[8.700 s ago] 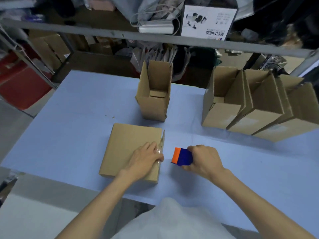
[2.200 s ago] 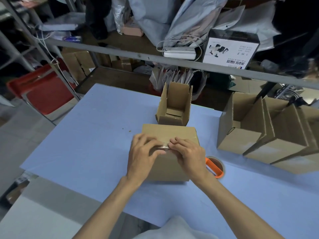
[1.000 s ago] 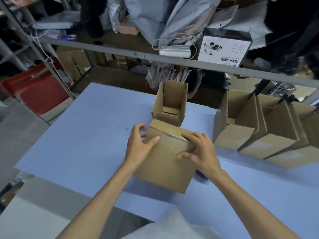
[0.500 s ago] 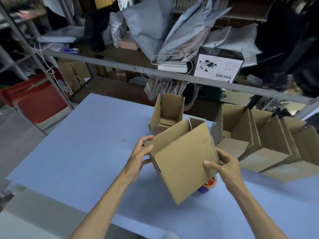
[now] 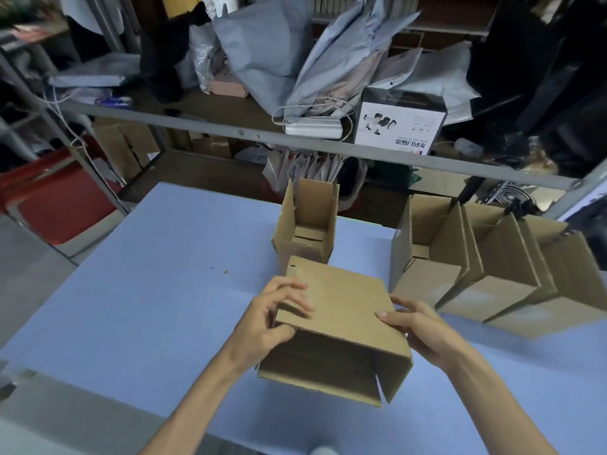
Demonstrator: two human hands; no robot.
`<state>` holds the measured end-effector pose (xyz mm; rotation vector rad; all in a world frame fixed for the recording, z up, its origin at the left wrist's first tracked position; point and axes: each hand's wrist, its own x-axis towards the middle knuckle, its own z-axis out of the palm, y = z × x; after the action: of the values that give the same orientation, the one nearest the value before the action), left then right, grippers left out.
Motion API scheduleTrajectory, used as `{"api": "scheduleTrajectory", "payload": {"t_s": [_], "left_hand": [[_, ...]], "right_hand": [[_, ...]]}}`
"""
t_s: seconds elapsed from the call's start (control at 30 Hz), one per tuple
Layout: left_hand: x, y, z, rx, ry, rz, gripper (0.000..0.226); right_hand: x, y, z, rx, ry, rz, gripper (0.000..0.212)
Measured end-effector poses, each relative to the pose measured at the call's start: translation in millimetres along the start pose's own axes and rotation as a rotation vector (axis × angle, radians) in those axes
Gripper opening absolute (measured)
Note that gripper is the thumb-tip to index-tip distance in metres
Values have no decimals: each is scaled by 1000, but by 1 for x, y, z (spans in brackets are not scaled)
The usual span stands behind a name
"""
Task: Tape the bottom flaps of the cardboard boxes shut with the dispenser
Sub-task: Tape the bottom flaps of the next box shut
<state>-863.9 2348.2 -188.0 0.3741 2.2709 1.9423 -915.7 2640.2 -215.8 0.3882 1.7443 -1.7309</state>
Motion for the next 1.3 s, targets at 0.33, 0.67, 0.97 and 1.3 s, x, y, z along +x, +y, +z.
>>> {"api": "scheduleTrajectory", "payload": {"t_s": [0.33, 0.67, 0.97, 1.3], "left_hand": [[25, -19, -14, -39, 249, -418, 41], [-3, -34, -36, 282, 143, -522, 40], [-46, -66, -28, 354, 450, -548, 55], [-72, -66, -11, 809, 344, -575, 56]], "right_hand": [[10, 14, -6, 120, -25, -164, 64], [14, 4, 17, -222, -144, -455, 65], [13, 26, 71, -492, 546, -478, 85], [12, 45, 104, -180, 30, -300, 50]]}}
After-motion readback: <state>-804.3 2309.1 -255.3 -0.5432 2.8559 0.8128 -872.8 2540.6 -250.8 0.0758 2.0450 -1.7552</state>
